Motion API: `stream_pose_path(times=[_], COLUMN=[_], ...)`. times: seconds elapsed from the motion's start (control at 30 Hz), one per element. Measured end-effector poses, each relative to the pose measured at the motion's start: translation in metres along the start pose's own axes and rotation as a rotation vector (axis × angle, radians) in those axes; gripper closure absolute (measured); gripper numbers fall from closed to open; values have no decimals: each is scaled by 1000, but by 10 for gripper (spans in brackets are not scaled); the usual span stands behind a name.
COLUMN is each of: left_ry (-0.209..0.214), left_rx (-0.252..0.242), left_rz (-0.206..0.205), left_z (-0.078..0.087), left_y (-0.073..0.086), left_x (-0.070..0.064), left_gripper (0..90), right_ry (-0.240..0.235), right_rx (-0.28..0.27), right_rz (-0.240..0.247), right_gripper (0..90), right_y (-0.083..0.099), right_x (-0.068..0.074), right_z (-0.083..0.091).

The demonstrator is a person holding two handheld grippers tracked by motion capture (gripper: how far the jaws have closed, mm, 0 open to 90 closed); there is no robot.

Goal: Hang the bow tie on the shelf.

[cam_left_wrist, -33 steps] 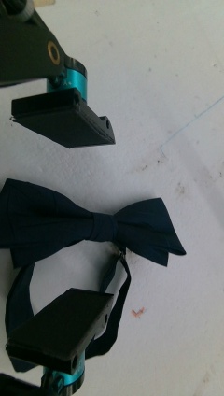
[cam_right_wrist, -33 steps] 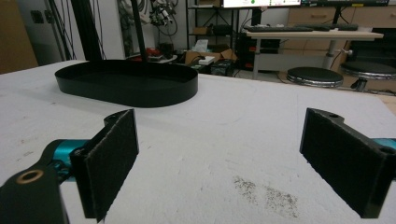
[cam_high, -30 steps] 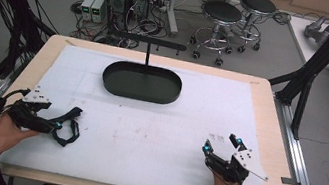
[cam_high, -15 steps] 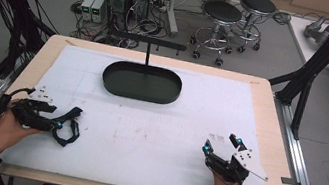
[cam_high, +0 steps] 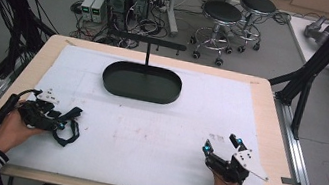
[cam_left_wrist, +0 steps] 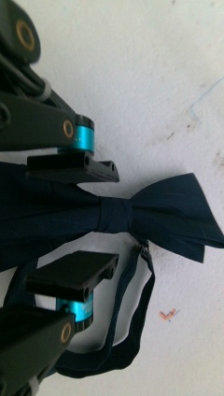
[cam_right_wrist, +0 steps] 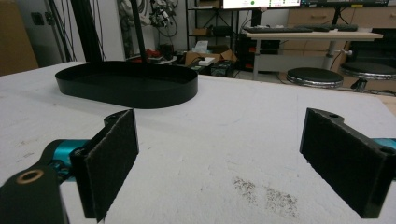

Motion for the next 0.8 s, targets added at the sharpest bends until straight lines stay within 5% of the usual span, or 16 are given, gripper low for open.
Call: stream_pose_path(times=[0.6, 0.8], left_ry=[6, -5], left_rx=[16, -40], left_rz=[23, 39], left_z=[-1, 5], left_y=[1, -1], left_x=[2, 3], left_gripper=[737, 744], right_ry=[0, 1], right_rx=[0, 0], right_rz=[4, 0], right_gripper=[106, 106], right_y=[0, 0], right_x=[0, 0], right_z=[0, 0])
Point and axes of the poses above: each handheld gripper's, and its own axes: z roughly backward along the jaws, y roughly out of its underside, x roughly to its left, the point moved 3 cm from there along -z, roughly forward along the jaws, and after that the axes turned 7 degrees about -z, right-handed, at the moved point
